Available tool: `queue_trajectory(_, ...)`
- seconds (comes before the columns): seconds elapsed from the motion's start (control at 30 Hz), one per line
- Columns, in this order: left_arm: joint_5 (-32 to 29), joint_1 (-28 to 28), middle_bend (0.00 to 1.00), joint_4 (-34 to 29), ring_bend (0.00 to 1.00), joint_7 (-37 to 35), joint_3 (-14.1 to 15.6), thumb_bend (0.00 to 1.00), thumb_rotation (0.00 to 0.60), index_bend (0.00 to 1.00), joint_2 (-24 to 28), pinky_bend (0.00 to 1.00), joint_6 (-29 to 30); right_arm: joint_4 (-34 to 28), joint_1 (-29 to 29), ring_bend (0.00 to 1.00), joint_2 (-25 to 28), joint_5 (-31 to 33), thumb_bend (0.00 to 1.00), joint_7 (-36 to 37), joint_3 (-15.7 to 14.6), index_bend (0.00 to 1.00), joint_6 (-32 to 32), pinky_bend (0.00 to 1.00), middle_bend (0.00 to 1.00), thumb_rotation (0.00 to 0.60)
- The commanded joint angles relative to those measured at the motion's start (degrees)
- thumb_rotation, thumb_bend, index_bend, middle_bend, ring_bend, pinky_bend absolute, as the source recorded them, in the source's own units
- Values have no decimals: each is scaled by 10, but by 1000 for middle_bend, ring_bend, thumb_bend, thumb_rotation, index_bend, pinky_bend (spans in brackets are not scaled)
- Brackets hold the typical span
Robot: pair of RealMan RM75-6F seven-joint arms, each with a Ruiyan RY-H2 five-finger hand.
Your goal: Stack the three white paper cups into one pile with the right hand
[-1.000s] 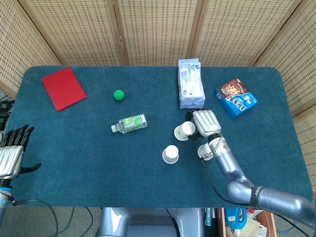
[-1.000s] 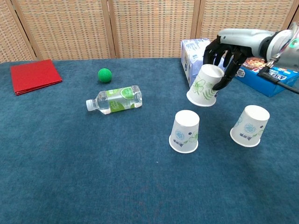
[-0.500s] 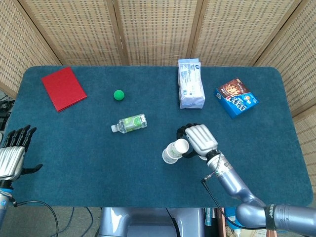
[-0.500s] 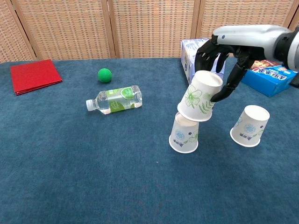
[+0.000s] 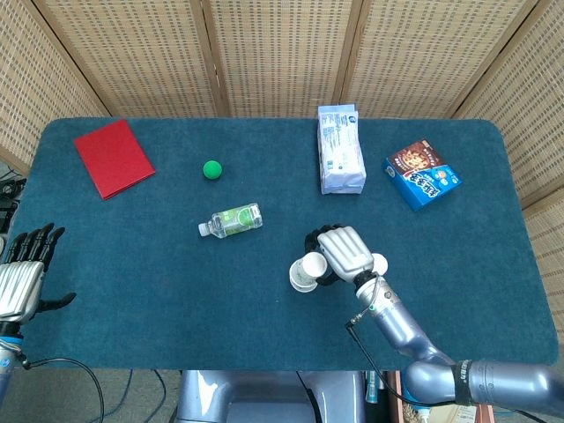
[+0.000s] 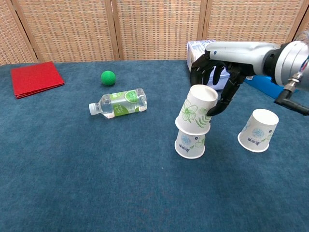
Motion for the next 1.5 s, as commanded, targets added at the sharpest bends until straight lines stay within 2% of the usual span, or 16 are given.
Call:
queue_trajectory(0.03, 0, 0, 0, 0, 0, -4, 0, 145, 600, 0, 2, 0, 0, 15, 8, 356, -15, 8, 87, -8, -4, 508, 3, 382, 519, 600)
queue_trajectory(0.2, -3, -1, 0, 3, 0, -7, -1, 145, 600, 0, 3, 0, -3, 25, 14, 356, -24, 15, 87, -13, -8, 508, 3, 382, 513, 600)
queue_trajectory(0.27, -4, -2, 0, 4, 0, -6, -2, 145, 600, 0, 3, 0, -4, 24, 16, 354, -21, 19, 87, -15, -12, 493, -4, 382, 471, 600)
queue_trajectory(0.33, -5, -2, 0, 4, 0, -6, -2, 145, 600, 0, 2, 0, -4, 14, 21, 283, -8, 33, 82, -15, -18, 397, -27, 345, 347, 600)
queue_trajectory(0.4, -5, -2, 0, 5, 0, -6, -2, 145, 600, 0, 2, 0, -5, 5, 26, 78, 6, 43, 34, -18, -23, 172, -43, 188, 99, 600)
queue_trajectory(0.47, -6, -2, 0, 5, 0, -5, -2, 145, 600, 0, 2, 0, -5, -2, 28, 1, 14, 44, 3, -16, -24, 50, -47, 56, 4, 600)
queue_trajectory(0.53, -6, -3, 0, 5, 0, -3, -1, 145, 600, 0, 1, 0, -6, -12, 26, 0, 24, 35, 0, -8, -22, 16, -41, 3, 0, 600)
queue_trajectory(0.77, -8, -3, 0, 6, 0, -2, -1, 145, 600, 0, -1, 0, -6, -34, 2, 0, 80, 7, 0, 16, -19, 32, -9, 0, 7, 600)
queue_trajectory(0.93, -5, -4, 0, 4, 0, 3, 1, 145, 600, 0, -2, 0, -6, 1, -11, 0, 91, 16, 0, 44, -28, 86, -23, 31, 88, 600)
queue_trajectory(1.2, -5, -2, 0, 2, 0, 4, 1, 145, 600, 0, -2, 0, -2, 53, -26, 0, 100, 1, 0, 98, -57, 109, -86, 92, 119, 600)
queue_trajectory(1.5, -10, -4, 0, 4, 0, 9, 0, 145, 600, 0, -4, 0, -5, 102, -28, 11, 80, 1, 0, 108, -70, 161, -103, 103, 141, 600)
